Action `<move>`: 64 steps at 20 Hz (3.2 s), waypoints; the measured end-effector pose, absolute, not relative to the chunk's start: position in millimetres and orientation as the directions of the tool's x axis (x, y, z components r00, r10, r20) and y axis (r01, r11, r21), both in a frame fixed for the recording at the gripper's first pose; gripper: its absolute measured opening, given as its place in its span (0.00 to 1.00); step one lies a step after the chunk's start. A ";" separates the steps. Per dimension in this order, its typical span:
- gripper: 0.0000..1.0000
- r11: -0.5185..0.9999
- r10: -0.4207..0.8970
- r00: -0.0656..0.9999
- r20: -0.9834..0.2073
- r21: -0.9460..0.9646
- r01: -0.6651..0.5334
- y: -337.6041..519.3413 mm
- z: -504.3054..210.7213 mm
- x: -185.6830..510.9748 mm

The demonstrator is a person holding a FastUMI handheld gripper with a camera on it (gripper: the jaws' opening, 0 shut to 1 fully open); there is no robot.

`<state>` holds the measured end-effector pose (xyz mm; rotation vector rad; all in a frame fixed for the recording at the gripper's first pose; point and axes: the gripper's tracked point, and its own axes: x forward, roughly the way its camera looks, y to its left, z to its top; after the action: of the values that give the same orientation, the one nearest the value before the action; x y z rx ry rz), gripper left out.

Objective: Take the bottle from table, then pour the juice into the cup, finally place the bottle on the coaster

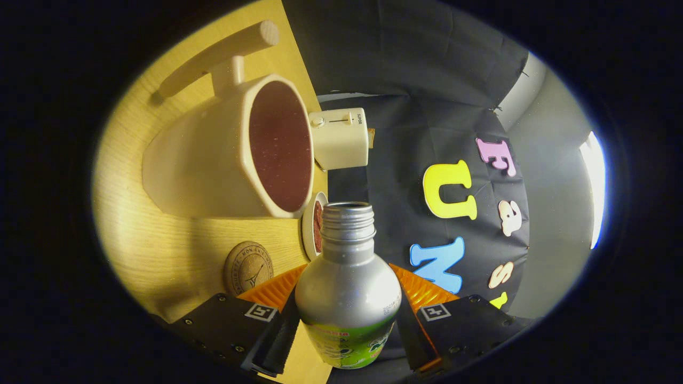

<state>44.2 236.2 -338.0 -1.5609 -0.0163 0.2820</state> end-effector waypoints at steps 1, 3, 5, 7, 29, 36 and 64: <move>0.82 -0.019 0.185 0.968 -0.172 -0.985 -0.171 235.2 -339.3 45.0; 0.82 -0.031 0.182 0.969 -0.170 -0.985 -0.167 233.3 -337.2 46.4; 0.82 -0.041 0.182 0.970 -0.164 -0.986 -0.159 233.1 -335.2 47.5; 0.82 -0.068 0.185 0.971 -0.154 -0.987 -0.144 233.7 -332.1 48.4; 0.81 -0.243 0.224 0.971 -0.084 -0.970 -0.028 239.8 -314.6 48.1; 0.82 -0.259 0.224 0.971 -0.083 -0.966 -0.023 238.9 -314.1 48.4; 0.81 -0.369 0.259 0.965 -0.031 -0.927 0.069 244.1 -299.2 47.1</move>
<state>47.1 244.1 -299.2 -1.9455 -0.2358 0.2031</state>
